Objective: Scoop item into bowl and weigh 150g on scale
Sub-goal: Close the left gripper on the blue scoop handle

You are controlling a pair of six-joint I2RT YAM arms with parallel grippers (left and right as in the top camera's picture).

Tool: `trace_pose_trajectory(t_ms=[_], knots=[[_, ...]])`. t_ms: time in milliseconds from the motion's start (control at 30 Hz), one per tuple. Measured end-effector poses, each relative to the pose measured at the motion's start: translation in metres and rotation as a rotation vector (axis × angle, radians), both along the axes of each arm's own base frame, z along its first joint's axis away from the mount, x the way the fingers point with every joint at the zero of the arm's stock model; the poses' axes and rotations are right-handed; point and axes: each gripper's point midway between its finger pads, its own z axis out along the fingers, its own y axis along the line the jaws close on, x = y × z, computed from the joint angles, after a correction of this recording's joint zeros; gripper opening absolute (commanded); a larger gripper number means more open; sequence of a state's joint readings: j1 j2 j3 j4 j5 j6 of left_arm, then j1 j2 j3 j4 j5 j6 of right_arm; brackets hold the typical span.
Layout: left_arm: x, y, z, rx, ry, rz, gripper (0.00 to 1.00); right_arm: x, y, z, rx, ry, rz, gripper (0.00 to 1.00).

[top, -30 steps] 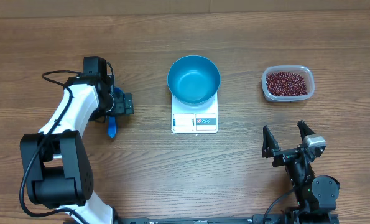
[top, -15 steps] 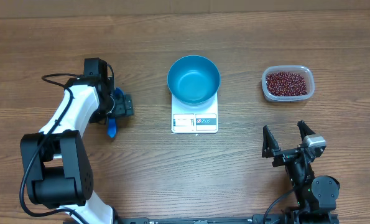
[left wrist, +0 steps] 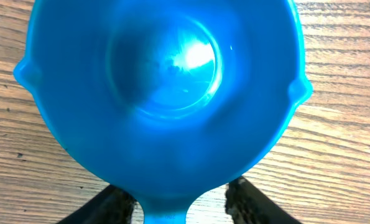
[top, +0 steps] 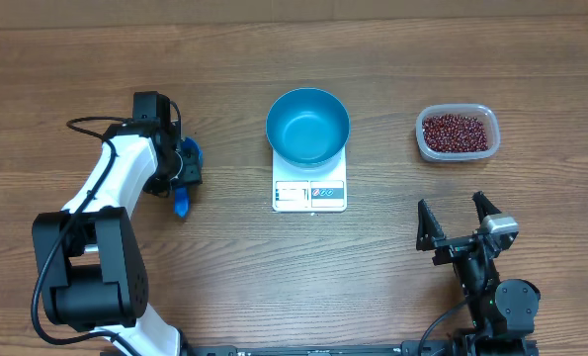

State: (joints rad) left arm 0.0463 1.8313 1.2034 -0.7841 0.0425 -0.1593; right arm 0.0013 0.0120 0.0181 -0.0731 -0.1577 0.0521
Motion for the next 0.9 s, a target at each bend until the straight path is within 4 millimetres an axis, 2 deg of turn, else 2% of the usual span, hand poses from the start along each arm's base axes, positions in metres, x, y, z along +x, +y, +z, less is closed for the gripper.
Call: trace_pose_trajectory(t_ms=[100, 267, 333, 533, 733, 900], knots=[[0.0, -0.0012, 0.0001, -0.007, 0.0, 0.0, 0.36, 0.0, 0.0001, 0.0, 0.0, 0.0, 0.0, 1.0], [0.0002, -0.0022, 0.0001, -0.013, -0.001, -0.002, 0.32, 0.0, 0.0, 0.0001, 0.0, 0.0, 0.0, 1.0], [0.0002, -0.0024, 0.0003, -0.014, -0.001, 0.002, 0.27, 0.0, 0.0, 0.0, 0.0, 0.0, 0.0, 1.0], [0.0002, -0.0024, 0.0001, -0.017, 0.0, 0.015, 0.26, 0.0, 0.0, 0.0001, 0.0, 0.0, 0.0, 1.0], [0.0001, -0.0029, 0.0001, -0.021, 0.0, 0.024, 0.2, 0.0, -0.0001, 0.0001, 0.0, 0.0, 0.0, 1.0], [0.0001, -0.0037, 0.0001, -0.026, 0.0, 0.026, 0.21, 0.0, -0.0001, 0.0001, 0.0, 0.0, 0.0, 1.0]])
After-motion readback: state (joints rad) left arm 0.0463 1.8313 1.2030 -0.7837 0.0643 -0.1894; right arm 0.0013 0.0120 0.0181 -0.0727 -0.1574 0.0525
